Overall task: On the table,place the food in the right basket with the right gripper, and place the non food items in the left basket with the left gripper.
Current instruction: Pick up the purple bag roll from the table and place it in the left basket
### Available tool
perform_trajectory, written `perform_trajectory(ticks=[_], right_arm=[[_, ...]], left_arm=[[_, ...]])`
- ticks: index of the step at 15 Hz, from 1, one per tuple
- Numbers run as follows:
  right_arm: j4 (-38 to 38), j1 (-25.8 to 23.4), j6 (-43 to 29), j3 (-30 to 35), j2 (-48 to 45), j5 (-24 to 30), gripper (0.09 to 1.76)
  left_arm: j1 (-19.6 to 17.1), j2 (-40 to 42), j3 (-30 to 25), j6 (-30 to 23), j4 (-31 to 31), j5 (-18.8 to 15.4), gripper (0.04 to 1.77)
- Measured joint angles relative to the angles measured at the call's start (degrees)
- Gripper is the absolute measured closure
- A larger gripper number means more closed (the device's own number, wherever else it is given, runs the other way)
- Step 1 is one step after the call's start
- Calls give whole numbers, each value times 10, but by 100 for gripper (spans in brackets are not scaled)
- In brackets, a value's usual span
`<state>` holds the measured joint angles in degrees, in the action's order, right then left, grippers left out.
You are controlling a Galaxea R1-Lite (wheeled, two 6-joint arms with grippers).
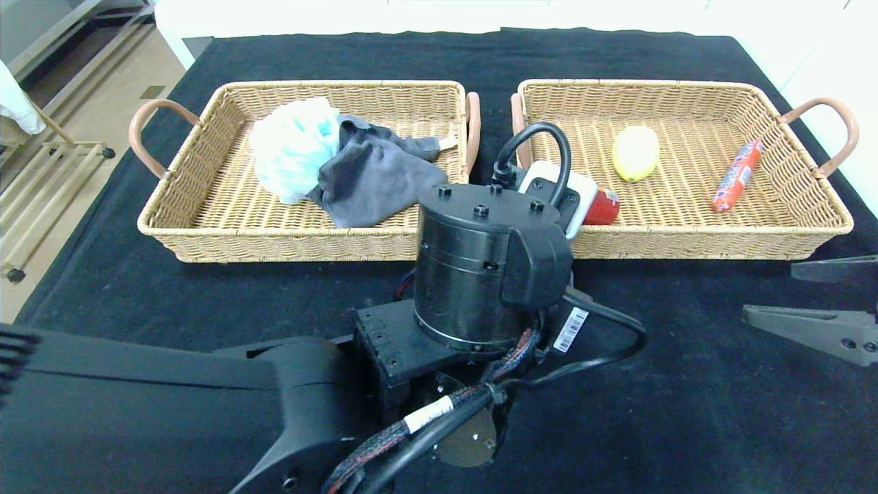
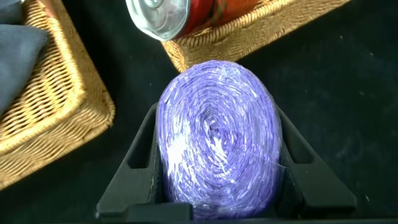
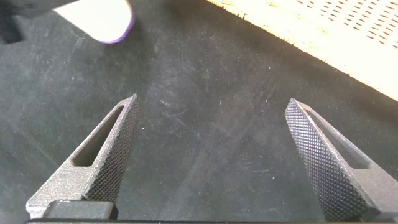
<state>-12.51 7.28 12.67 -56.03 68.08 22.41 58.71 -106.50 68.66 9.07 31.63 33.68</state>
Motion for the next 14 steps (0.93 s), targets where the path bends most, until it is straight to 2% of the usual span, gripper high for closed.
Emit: perform_trajectory(ticks=[4, 7, 10, 14], right_arm=[[0, 1, 1, 1, 1, 0, 14], [0, 1, 1, 2, 1, 0, 14], [0, 1, 1, 2, 0, 0, 14], [0, 1, 1, 2, 0, 0, 14]], left_arm=[[1, 48, -32, 1, -8, 0, 90], [-1, 86, -33, 7, -38, -1, 90], [-18, 122, -2, 14, -83, -11, 91], [-72, 148, 60, 23, -132, -59, 91]])
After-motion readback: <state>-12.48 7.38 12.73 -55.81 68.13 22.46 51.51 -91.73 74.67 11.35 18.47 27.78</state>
